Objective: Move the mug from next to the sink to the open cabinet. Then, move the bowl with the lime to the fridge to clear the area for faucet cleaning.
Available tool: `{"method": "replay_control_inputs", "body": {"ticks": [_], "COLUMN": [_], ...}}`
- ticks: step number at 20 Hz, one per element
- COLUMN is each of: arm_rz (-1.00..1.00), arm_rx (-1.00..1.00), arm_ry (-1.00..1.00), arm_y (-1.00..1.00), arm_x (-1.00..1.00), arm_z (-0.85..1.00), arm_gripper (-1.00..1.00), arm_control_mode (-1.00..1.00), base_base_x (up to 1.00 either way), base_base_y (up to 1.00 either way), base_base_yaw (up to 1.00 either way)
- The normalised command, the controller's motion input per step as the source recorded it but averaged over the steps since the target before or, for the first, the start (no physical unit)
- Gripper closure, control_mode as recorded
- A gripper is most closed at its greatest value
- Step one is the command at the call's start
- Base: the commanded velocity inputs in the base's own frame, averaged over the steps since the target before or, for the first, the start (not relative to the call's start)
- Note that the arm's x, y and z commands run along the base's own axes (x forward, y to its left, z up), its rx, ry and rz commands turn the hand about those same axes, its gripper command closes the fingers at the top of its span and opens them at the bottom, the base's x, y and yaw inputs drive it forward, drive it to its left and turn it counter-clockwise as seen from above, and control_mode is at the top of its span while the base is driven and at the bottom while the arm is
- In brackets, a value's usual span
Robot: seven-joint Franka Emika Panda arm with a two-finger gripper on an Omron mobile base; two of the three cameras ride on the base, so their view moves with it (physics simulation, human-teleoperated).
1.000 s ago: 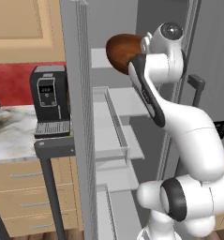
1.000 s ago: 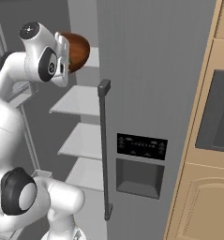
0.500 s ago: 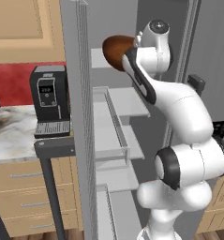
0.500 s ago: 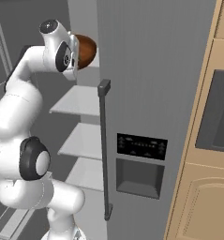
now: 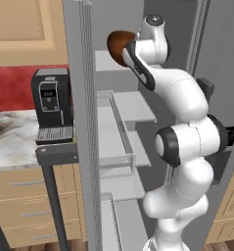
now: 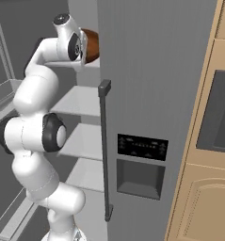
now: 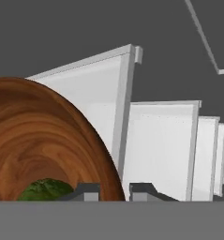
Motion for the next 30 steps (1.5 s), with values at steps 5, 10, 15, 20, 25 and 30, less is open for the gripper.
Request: {"method": "replay_control_inputs", "body": {"ticks": [5,10,15,20,25,30], "arm_rz": [0.00,-0.03,-0.02,0.00,0.00,0.00], "arm_rx": [0.00,0.00,0.00,0.00,0.00,0.00], "arm_ry": [0.02,0.00,0.00,-0.04,-0.12,-0.19], "arm_y": [0.04,0.09,0.00,0.00,-0.22,-0.58], "arm_x": [0.59,0.75,0.14,-0.23,-0.95,-1.00], "arm_z": [-0.03,-0.14,0.00,0.14,-0.01,-0.49], "arm_gripper": [1.00,-1.00,-1.00,-1.00,-1.00,-1.00], "arm_control_mode": [-1.00,-1.00,-1.00,-1.00,-1.00,-1.00], "base_base_x": [0.00,0.00,0.00,0.00,0.00,0.00], "base_base_y": [0.00,0.00,0.00,0.00,0.00,0.00], "base_base_yaw": [0.00,0.00,0.00,0.00,0.00,0.00]}}
